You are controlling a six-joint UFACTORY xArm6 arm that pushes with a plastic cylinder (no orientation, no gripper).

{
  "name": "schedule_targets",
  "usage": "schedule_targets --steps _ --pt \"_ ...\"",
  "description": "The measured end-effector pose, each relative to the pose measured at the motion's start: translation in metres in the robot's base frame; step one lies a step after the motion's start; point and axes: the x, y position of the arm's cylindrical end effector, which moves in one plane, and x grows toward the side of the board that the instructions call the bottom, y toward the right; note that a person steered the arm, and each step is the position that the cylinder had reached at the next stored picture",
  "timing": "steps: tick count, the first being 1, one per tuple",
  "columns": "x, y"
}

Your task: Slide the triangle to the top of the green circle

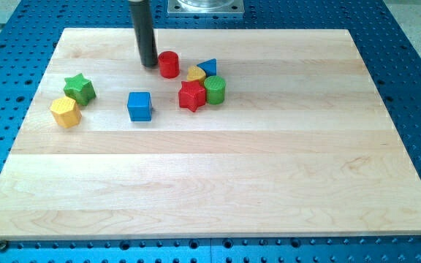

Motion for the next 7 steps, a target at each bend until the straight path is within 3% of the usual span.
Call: schedule_targets --steps 4,7 --pt "-0.010 0.107" --pt "0.006 0.121"
